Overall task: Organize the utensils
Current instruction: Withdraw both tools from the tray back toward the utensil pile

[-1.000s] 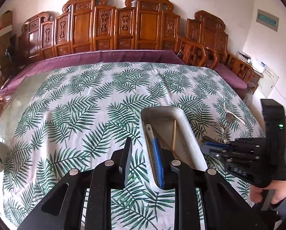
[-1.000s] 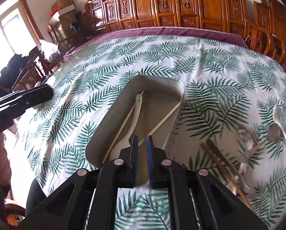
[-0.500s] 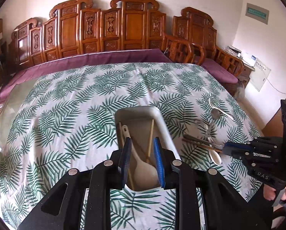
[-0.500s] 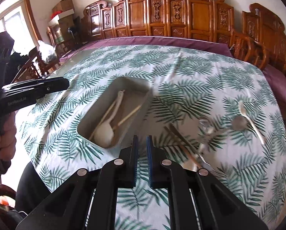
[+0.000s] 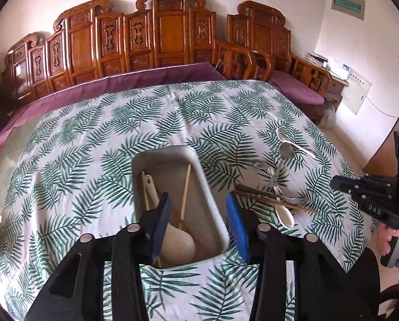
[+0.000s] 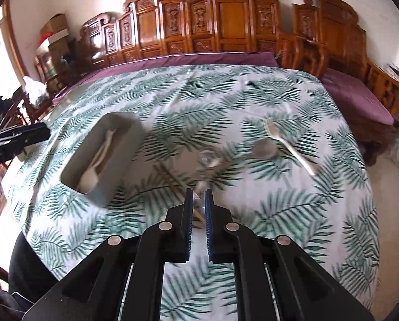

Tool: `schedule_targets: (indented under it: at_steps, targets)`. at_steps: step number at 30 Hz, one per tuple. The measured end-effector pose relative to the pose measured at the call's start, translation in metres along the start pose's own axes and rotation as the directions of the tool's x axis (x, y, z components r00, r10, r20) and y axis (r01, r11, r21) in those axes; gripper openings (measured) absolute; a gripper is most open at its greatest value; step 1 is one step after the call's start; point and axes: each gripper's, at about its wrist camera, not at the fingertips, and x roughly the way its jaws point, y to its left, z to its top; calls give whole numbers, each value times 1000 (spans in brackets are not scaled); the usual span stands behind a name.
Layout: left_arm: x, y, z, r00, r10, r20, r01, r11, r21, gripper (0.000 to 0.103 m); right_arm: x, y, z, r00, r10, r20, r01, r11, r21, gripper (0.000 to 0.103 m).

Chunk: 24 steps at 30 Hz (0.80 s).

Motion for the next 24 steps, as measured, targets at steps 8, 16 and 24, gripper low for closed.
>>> schedule_targets:
  at_steps: [8,16,24]
  targets:
    - [27,-34,3,998,-47,-42,48,999,23,45,4,-42,-6,998,-52,-18,52,998,20,19]
    - [56,-65,2,992,-84,-91,88,995,48,45,23,-73,-6,996,-66,-58,68,997,22,20]
    - [75,-77,-3,988,-87,-130,95,993,62,45,52,-50,0,994,18,-103,-22,999,-41,20]
